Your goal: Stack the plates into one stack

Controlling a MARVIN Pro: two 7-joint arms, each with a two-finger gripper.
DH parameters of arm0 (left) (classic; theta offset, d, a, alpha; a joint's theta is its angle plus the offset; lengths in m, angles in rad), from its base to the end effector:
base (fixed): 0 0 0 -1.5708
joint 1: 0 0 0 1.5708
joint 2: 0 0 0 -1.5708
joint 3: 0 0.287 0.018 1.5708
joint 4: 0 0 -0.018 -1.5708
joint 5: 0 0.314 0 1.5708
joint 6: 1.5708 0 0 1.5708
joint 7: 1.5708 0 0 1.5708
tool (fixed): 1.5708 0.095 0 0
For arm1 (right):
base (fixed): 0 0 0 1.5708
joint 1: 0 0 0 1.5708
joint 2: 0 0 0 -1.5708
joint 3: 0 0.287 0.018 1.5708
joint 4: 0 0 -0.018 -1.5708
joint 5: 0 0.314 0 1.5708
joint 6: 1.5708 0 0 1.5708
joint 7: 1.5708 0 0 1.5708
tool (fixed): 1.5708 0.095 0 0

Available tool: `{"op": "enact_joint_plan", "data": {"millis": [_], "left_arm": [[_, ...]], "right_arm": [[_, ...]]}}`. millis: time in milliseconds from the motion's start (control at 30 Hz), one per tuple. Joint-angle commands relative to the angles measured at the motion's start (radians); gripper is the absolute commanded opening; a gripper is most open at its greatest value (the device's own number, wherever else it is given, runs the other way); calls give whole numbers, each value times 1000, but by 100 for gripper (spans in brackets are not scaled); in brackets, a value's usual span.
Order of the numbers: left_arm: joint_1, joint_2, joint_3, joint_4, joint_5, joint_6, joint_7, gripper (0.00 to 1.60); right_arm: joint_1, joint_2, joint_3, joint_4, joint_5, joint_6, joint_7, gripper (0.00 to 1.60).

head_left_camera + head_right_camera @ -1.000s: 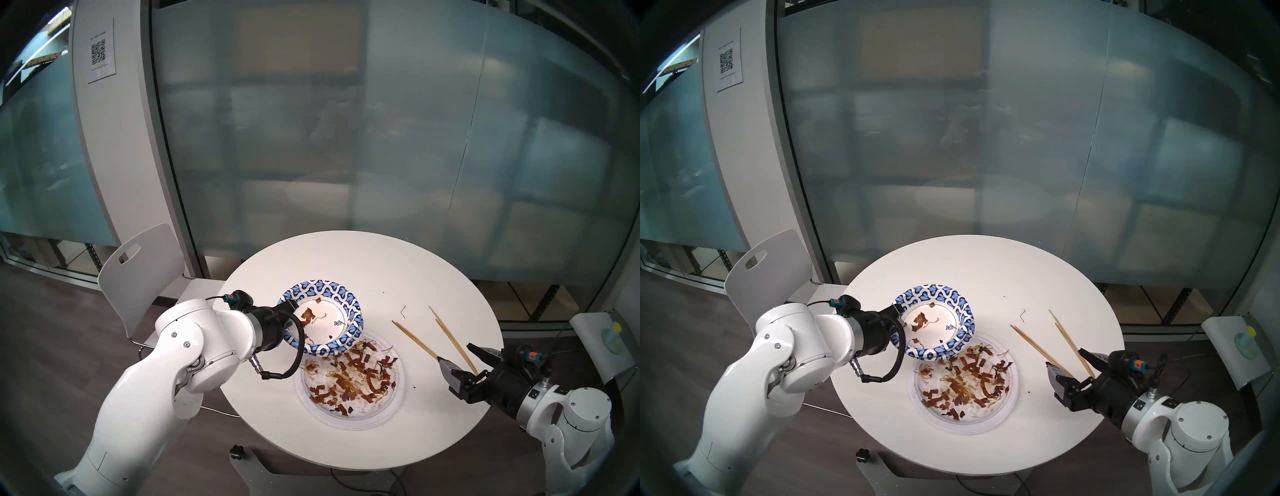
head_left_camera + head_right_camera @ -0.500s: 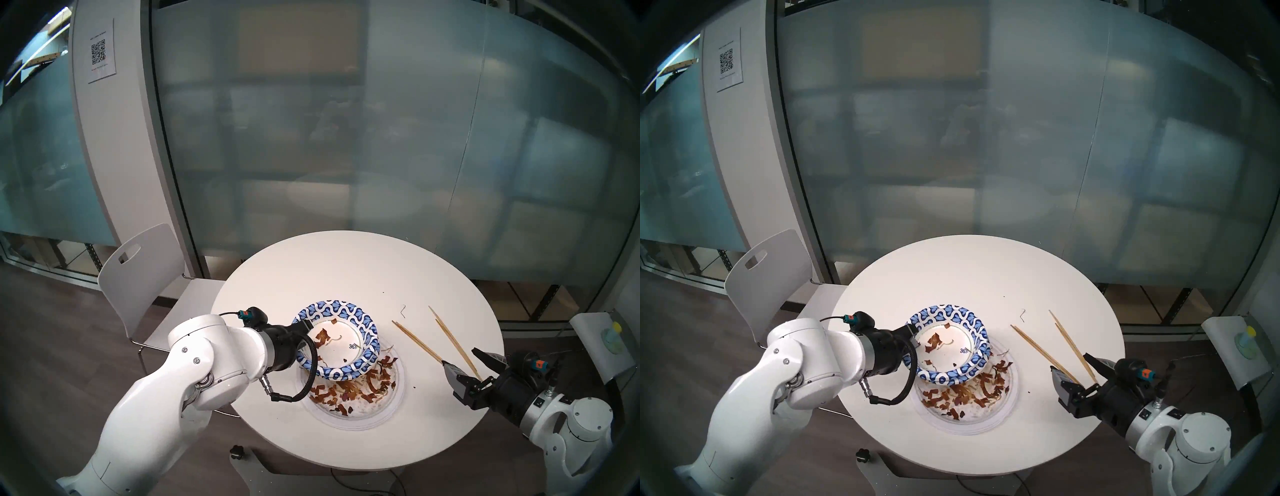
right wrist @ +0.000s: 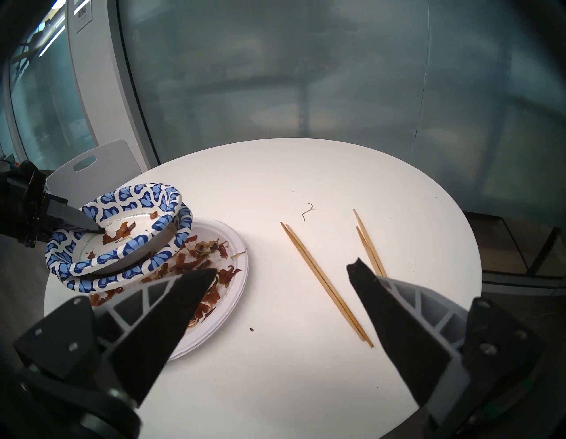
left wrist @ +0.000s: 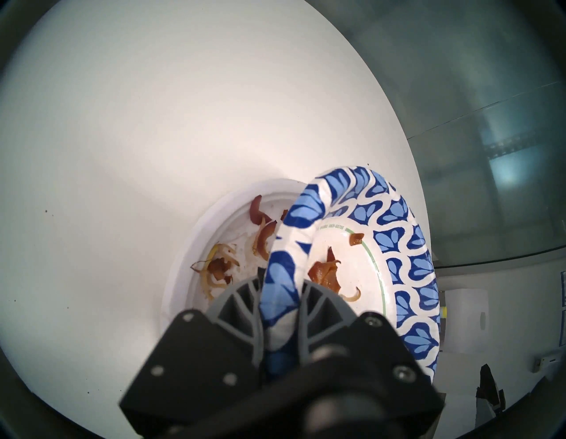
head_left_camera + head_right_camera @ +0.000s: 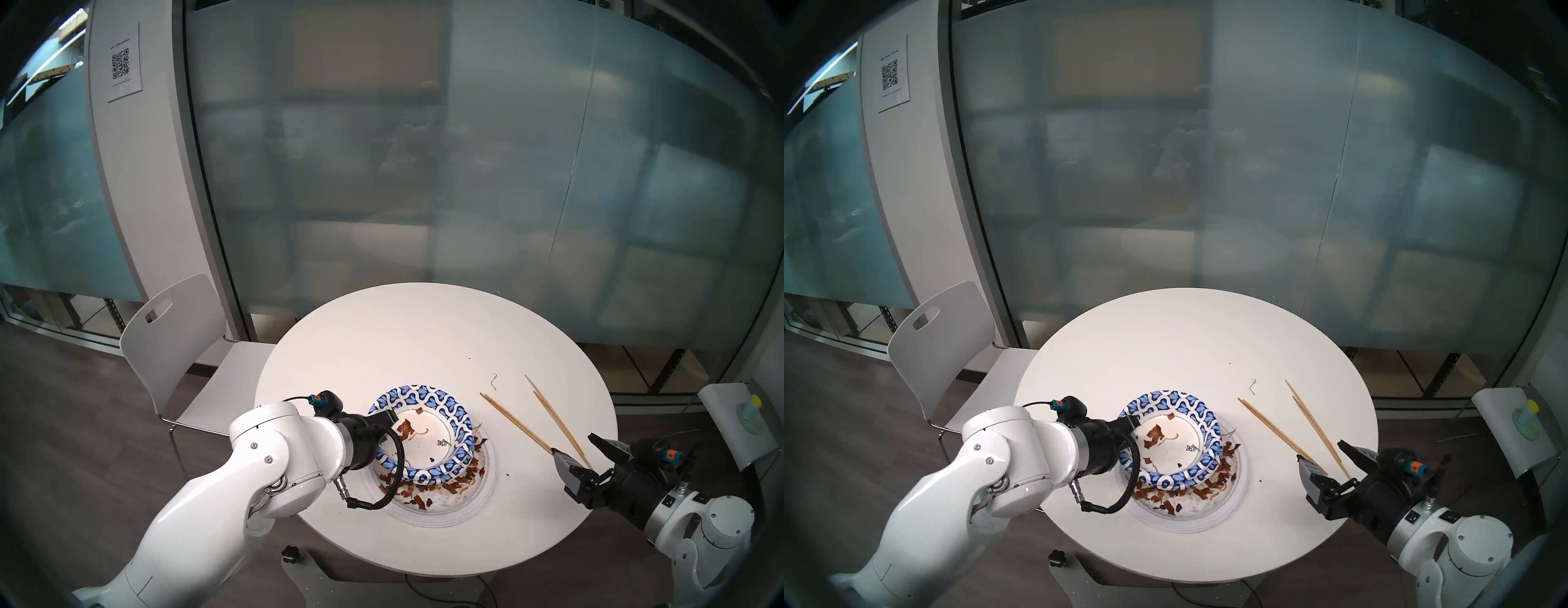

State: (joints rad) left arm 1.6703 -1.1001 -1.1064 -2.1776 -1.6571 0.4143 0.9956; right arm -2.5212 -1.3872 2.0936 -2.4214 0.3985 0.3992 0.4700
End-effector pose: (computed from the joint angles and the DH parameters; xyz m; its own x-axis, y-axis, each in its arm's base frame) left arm 0.2936 -0.0971 -0.2588 0.7844 0.5020 0.3642 0.2050 -0.7641 0.6117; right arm 0.1715 -0.1052 -0.2295 0.4033 0.0385 0.9143 0.2408 -0.9684 -0.0654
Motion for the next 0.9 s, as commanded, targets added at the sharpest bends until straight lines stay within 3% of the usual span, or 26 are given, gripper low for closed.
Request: {"op": "enact_joint_plan", "data": {"millis": [0, 867], "left_arm": [[21, 15, -2, 4, 24, -10, -26, 0], [26, 20, 30, 44, 94, -40, -74, 0]], "right_arm": [[-7, -13, -3, -22, 2, -15, 2, 160], [34, 13, -9, -22, 4, 26, 15, 160]]}}
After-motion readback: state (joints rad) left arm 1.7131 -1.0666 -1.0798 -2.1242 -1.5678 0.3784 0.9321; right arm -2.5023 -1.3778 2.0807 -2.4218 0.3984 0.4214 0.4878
